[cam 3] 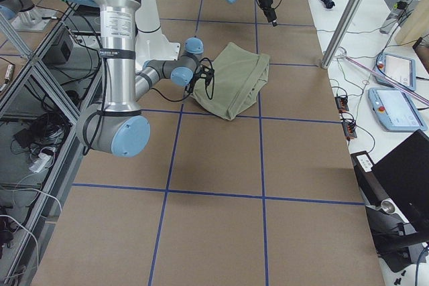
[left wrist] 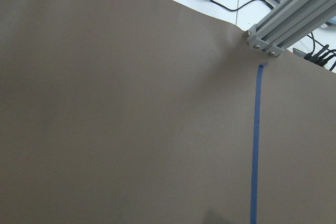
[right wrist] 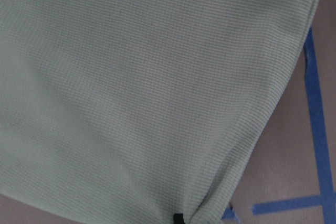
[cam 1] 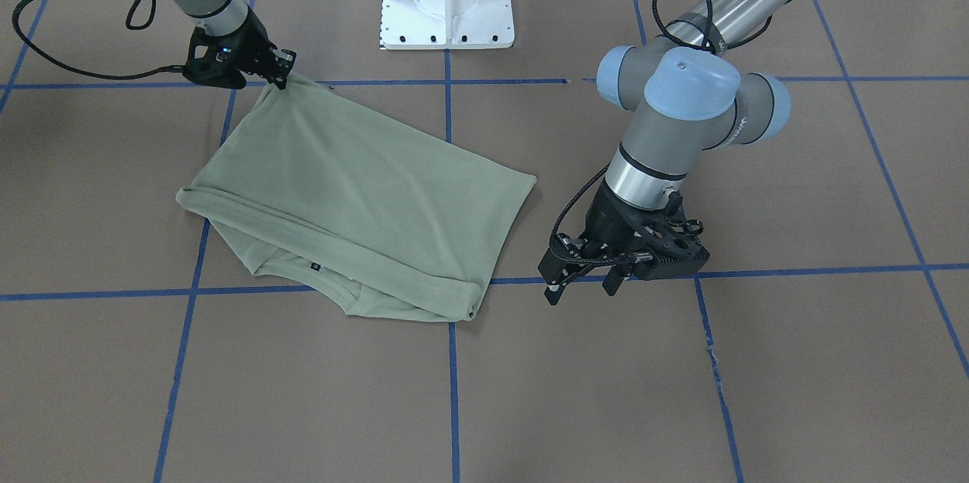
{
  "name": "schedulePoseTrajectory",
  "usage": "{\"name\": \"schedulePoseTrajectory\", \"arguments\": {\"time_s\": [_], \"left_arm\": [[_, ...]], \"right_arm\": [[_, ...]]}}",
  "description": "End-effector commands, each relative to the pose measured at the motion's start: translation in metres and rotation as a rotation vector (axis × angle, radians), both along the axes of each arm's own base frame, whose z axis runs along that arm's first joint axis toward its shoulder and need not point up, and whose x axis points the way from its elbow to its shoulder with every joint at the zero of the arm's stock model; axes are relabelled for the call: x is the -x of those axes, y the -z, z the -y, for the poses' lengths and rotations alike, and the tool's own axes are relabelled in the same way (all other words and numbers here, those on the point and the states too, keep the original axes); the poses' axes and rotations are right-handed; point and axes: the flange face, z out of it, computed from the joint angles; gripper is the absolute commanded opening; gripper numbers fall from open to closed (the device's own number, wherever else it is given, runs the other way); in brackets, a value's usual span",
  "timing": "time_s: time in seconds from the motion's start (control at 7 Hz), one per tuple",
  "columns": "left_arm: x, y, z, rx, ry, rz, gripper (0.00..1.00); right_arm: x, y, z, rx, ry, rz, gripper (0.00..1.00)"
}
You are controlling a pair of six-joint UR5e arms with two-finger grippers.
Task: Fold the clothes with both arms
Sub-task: 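Drag the folded shirt toward the robot with the right gripper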
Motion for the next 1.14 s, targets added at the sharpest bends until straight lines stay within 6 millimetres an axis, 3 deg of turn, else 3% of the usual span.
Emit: {"name": "schedulePoseTrajectory", "arguments": {"time_s": [0.0, 0.14, 0.29, 0.43, 0.57, 0.71, 1.0], "left_arm": [[0.001, 0.001, -0.003, -0.005, -0.002, -0.004, 0.98], [0.0, 0.002, -0.005, -0.004, -0.008, -0.007, 0.98], [0.002, 0.011, -0.012, -0.02, -0.014, -0.022, 0.99], [-0.001, 0.005, -0.041, -0.034, -0.049, -0.032, 0.99], [-0.019, -0.003, -0.077, -0.014, -0.133, -0.05, 0.99], [-0.051, -0.012, -0.109, 0.044, -0.168, -0.063, 0.99], [-0.084, -0.019, -0.149, 0.196, -0.171, -0.054, 0.98]], "right_arm": [[0.002, 0.013, -0.031, 0.023, 0.081, 0.03, 0.78], [0.0, 0.024, -0.037, 0.026, 0.088, 0.052, 1.0], [-0.004, 0.032, -0.039, 0.031, 0.08, 0.066, 1.0], [-0.01, 0.04, -0.031, 0.024, 0.059, 0.082, 1.0], [-0.016, 0.045, -0.012, 0.01, 0.006, 0.093, 1.0], [-0.021, 0.063, 0.017, -0.021, -0.071, 0.124, 1.0], [-0.037, 0.08, 0.059, -0.069, -0.192, 0.15, 1.0]]}}
